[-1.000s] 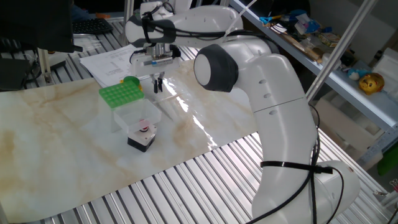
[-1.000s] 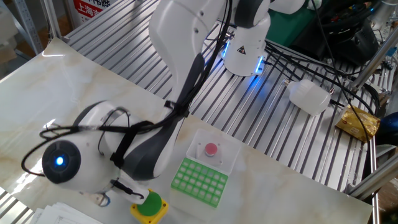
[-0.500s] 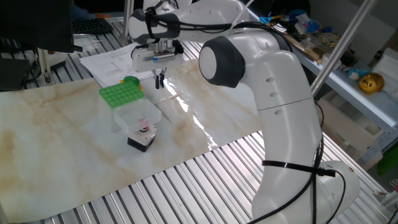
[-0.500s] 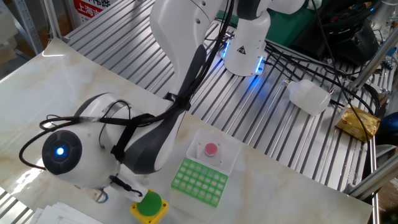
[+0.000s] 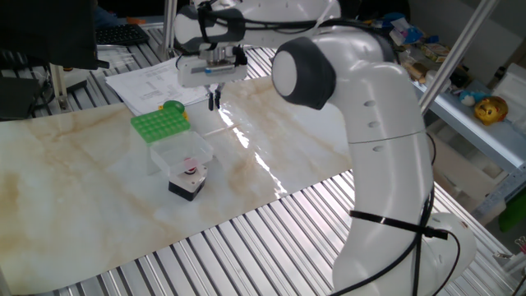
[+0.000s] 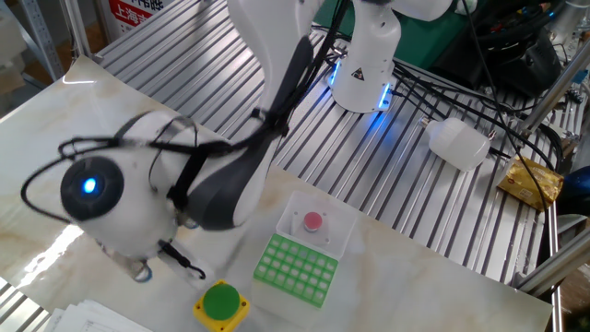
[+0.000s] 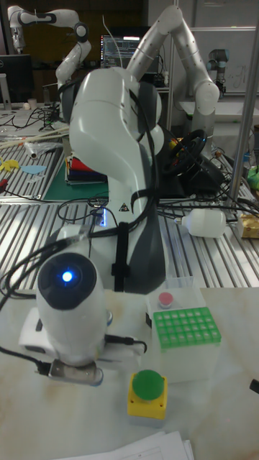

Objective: Insert a large pipette tip into the holder for large pipette tips

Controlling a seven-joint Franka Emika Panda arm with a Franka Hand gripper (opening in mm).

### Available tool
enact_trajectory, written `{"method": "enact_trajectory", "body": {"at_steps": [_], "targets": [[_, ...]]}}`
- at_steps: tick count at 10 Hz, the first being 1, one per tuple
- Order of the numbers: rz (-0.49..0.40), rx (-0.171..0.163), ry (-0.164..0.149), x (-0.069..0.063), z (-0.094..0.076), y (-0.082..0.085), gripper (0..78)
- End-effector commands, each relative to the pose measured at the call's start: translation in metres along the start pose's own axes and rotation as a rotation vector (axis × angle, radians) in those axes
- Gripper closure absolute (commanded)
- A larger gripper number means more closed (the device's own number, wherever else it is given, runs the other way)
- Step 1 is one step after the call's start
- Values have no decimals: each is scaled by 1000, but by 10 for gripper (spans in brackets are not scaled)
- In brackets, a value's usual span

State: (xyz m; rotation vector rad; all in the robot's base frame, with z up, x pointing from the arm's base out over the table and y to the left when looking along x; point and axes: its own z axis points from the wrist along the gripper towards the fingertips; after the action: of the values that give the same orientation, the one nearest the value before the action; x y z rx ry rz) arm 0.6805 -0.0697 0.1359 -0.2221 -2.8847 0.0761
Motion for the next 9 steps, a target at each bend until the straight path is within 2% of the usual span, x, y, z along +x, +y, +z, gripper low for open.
{"method": "enact_trajectory", "body": {"at_steps": [1, 3, 7, 9], "targets": [[69, 3, -45, 5, -14, -3, 764], [112, -4, -62, 7, -21, -5, 764], [267, -20, -100, 16, -46, -7, 764], [347, -27, -104, 22, -59, -7, 764]]}}
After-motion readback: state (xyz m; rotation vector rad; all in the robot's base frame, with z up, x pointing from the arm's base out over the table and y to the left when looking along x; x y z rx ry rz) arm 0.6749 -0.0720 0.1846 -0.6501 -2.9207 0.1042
